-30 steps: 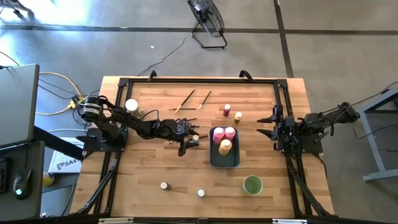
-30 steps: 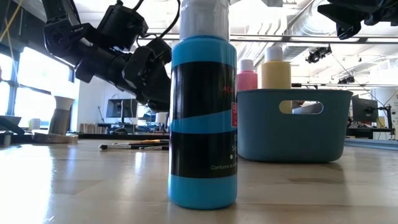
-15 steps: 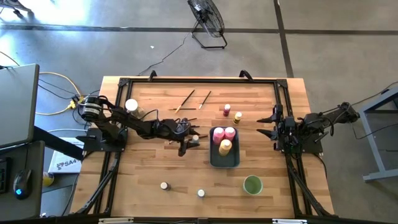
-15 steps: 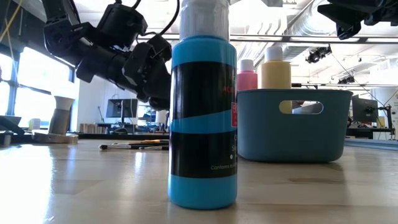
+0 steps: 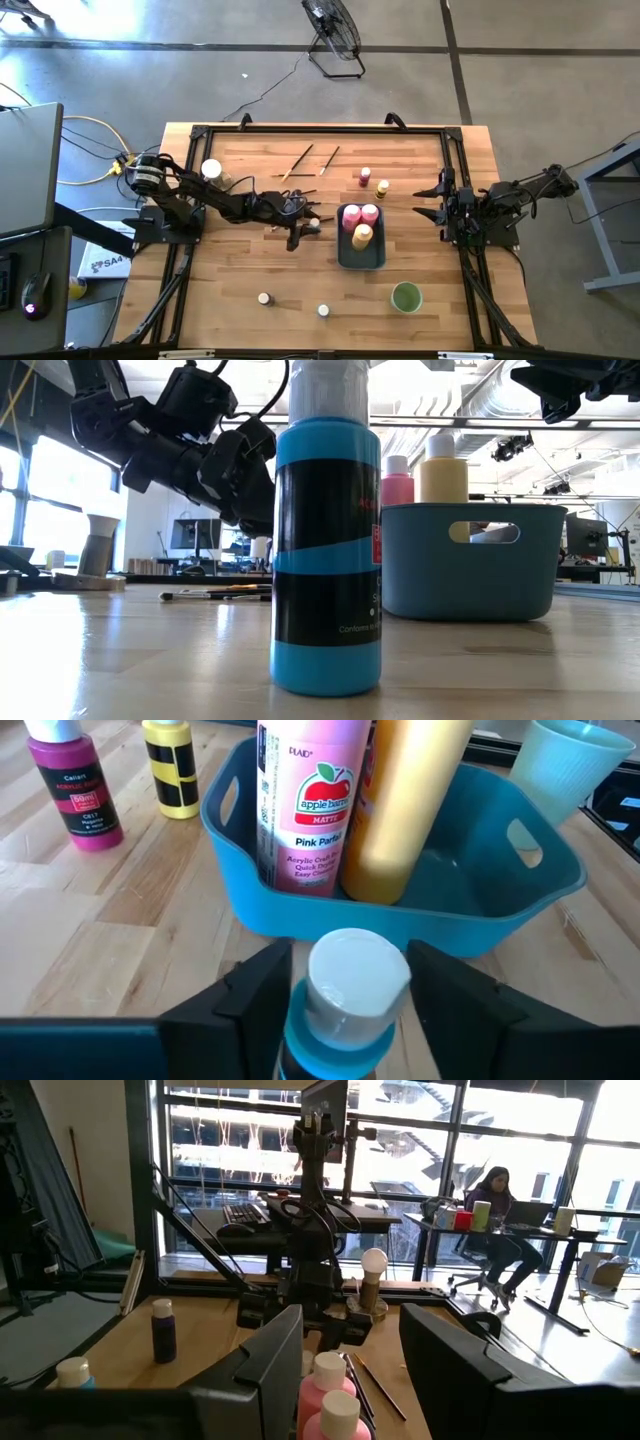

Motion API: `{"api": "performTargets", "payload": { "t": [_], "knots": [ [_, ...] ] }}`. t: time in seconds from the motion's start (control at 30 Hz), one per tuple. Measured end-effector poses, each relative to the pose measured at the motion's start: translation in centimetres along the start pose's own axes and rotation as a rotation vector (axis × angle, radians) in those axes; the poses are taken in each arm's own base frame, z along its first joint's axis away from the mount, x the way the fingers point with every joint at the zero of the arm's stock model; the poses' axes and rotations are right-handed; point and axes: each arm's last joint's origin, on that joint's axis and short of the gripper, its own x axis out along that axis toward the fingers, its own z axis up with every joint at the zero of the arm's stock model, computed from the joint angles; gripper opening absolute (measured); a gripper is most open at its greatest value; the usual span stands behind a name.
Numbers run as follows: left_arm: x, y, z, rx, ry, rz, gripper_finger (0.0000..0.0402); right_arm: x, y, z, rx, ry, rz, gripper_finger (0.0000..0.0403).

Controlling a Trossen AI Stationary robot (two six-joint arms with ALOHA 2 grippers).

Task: Pick & Place Paint Supplies
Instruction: Put the small blue and black paint bottle into the blue bin

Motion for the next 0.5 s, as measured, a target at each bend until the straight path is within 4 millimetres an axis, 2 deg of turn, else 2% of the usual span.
{"api": "performTargets", "payload": {
  "t": [0.2,0.5],
  "knots": [
    [0.00,0.00,0.00,-0.001,0.000,0.000,0.0151,0.00,0.00,0.00,0.000,0.000,0.000,0.0162],
    [-0.02,0.02,-0.04,-0.002,0.005,0.007,0.0140,0.00,0.00,0.00,0.000,0.000,0.000,0.0162]
  ]
}}
